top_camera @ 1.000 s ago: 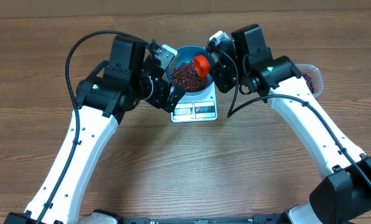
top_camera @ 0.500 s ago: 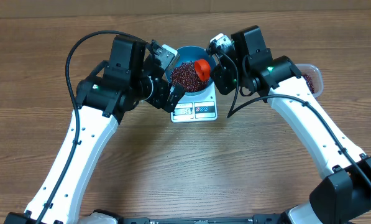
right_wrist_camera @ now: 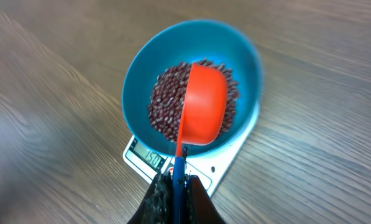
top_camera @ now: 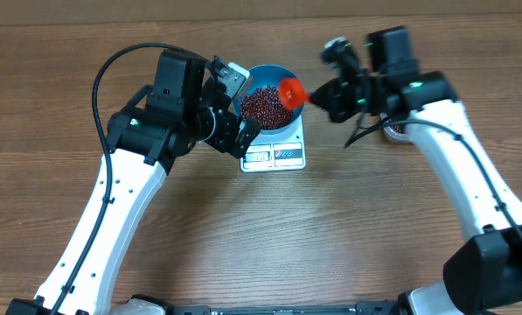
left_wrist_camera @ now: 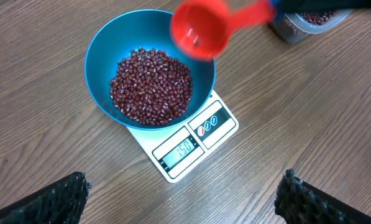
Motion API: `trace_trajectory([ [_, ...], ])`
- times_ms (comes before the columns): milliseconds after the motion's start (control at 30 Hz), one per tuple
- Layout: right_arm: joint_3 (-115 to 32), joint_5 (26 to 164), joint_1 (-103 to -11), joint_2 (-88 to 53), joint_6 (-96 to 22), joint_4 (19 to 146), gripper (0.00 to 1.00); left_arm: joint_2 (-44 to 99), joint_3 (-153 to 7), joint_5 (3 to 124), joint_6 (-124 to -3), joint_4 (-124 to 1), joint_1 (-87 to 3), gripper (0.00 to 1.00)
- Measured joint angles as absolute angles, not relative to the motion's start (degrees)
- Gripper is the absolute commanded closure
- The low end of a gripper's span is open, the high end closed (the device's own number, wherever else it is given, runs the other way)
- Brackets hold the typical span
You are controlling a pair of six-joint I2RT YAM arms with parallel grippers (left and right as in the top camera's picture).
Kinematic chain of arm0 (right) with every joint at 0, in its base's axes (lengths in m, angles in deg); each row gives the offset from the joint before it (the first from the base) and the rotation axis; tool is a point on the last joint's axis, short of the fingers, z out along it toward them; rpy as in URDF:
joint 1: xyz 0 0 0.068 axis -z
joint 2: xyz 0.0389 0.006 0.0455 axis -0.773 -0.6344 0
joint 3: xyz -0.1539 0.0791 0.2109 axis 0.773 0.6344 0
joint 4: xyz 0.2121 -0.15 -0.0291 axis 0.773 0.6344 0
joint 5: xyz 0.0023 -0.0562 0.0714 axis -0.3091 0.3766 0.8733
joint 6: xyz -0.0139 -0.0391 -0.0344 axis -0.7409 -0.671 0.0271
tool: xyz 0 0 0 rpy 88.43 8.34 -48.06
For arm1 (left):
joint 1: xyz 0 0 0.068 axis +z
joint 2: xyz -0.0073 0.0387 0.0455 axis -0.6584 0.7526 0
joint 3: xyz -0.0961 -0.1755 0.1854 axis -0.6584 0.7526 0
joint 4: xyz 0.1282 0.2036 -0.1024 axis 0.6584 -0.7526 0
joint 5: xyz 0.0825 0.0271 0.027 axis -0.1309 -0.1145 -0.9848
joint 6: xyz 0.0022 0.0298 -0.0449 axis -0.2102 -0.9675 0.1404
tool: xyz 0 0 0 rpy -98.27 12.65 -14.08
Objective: Scoop item into bowl and weigh 150g on scale
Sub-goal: 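Carry the red scoop with the right gripper to the bean tub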
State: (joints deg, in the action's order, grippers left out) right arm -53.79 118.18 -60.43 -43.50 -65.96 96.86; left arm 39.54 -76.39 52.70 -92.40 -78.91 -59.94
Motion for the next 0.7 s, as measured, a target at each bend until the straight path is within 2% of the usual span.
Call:
trace_trajectory([
  [167,-53.79,122.82,-52.49,-40.13,-65.81,99.22,0.96,39.54,-76.39,52.7,-92.4,-78.91,-59.94,0.0],
  [333,-53.85,120.35,-45.26,-36.02,-65.0,103.17,0.96,39.54,-76.39,52.7,-92.4,-78.91,-59.94,0.0],
  [500,-53.98,106.53,-41.15,-35.34,-60.22,106.72,0.96,39.54,-76.39,52.7,-92.4,-78.91,-59.94,0.0],
  [700,-53.96,87.17,-43.38,-35.36,-56.15,107.28,0.96,39.54,-76.39,52.7,-92.4,-78.91,-59.94,0.0],
])
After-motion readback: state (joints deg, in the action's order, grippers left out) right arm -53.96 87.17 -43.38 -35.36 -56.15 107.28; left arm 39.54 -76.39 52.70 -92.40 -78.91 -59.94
